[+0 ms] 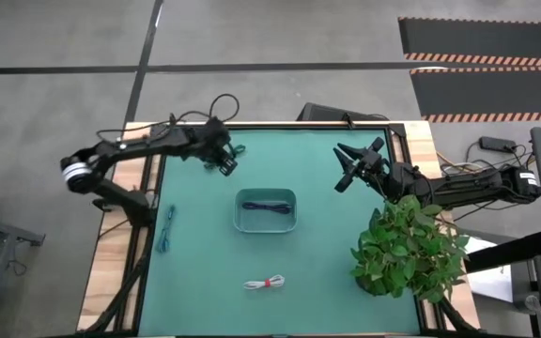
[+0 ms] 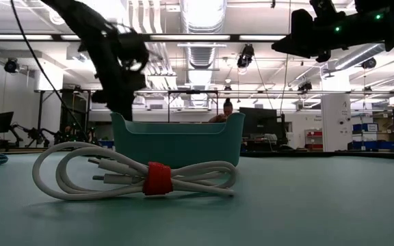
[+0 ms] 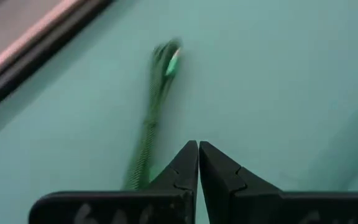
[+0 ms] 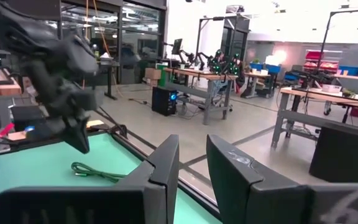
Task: Pick and place USB-C Cables
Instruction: Put the green charger cable into the green bin
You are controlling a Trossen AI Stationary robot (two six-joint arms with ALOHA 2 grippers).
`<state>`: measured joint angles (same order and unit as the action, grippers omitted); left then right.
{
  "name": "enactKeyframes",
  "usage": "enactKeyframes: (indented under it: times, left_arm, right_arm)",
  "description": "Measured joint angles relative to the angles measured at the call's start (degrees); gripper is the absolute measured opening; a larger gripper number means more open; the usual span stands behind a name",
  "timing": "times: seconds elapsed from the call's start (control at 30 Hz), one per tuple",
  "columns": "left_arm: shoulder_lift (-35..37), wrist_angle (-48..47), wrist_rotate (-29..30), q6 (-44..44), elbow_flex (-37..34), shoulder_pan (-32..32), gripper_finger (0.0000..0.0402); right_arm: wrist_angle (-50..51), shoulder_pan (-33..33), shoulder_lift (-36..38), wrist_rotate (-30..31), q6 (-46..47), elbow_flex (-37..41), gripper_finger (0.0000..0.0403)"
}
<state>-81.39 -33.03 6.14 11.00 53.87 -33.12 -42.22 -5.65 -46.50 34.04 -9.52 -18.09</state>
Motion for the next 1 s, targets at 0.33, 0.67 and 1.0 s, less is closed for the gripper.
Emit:
enactKeyframes:
  times: [0.33, 0.67, 1.0]
  left_arm:
    - [-12.60, -4.01, -3.37, -17.06, 6.23, -6.28, 0.0000]
    - [-13.18, -3.95, -6.15, -33.43, 6.36, -7.34, 0.0000]
    - [-13.28, -1.56, -6.50, -36.87, 4.50, -7.81, 0.0061]
  right_arm:
    - [-0.02, 0.00, 0.00, -0.02, 0.09, 0.00, 0.0072]
    - [0.39, 0.00, -0.02, -0.07, 0.52, 0.00, 0.0072]
    - [0.42, 0.02, -0.02, -1.53, 0.53, -0.02, 0.0072]
